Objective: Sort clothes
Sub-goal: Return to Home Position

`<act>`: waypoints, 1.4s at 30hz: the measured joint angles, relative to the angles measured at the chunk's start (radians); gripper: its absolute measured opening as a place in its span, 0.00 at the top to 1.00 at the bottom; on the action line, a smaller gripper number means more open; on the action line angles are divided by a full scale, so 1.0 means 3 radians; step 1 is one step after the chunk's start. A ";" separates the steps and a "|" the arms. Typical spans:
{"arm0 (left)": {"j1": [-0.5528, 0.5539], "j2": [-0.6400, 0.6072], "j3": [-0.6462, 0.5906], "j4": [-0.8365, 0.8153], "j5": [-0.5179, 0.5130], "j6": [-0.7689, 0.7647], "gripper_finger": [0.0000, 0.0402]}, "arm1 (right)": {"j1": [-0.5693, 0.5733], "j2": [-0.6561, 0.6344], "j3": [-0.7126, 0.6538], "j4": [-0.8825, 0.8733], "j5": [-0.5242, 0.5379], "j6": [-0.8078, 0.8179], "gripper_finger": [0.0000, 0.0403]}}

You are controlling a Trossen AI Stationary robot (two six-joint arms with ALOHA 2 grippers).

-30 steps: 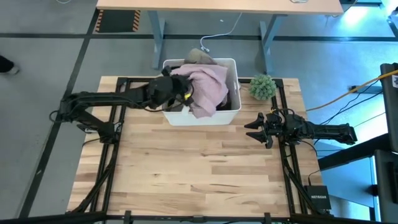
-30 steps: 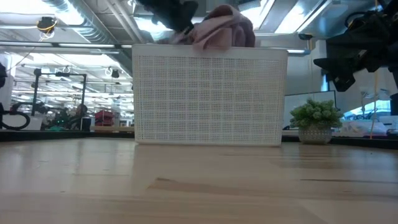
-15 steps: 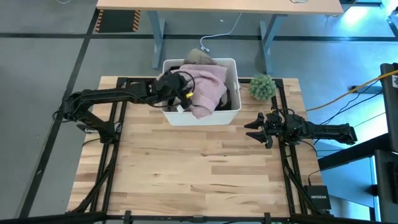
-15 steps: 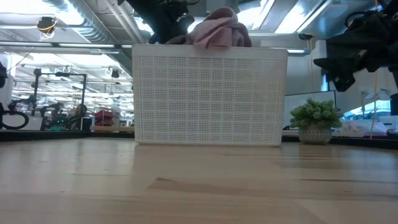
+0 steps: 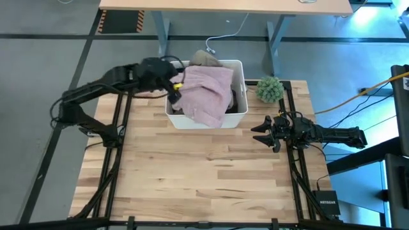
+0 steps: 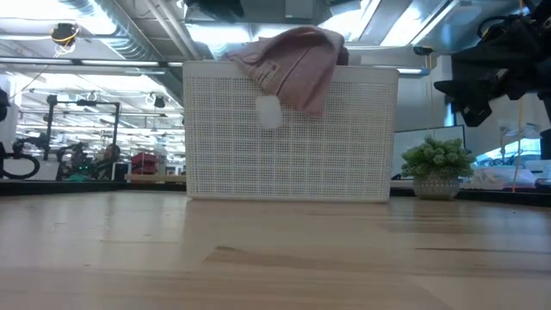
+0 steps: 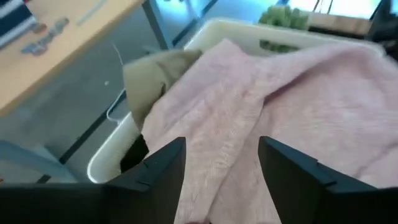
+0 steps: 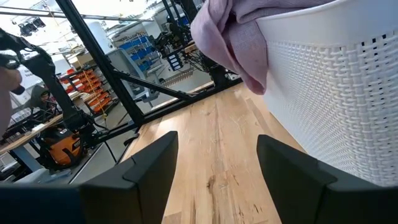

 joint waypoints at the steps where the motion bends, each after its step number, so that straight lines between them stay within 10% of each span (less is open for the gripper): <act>1: -0.0014 -0.0069 -0.0018 0.0003 -0.0002 0.0001 0.52 | 0.0000 0.0001 0.0000 0.0000 0.0000 0.0000 0.41; 7: -0.0425 -0.0735 -0.0530 0.0234 0.0054 -0.0080 0.55 | 0.0001 0.0000 0.0000 0.0000 -0.0001 0.0000 0.41; 14: -0.1076 -0.1823 -0.2151 0.1718 0.0758 -0.0012 0.64 | 0.0001 0.0001 0.0000 0.0000 0.0000 0.0000 0.41; 21: -0.1310 -0.2728 -0.3522 0.2837 0.0630 -0.0210 0.75 | 0.0001 0.0001 0.0000 0.0000 -0.0001 0.0000 0.41; 29: -0.1304 -0.3377 -0.4195 0.2461 0.0215 -0.1175 0.82 | 0.0000 0.0001 0.0000 0.0000 -0.0001 0.0000 0.41; 42: -0.1350 -0.3962 -0.5514 0.3894 0.0801 -0.0265 0.81 | 0.0001 0.0001 0.0001 0.0000 -0.0001 0.0000 0.41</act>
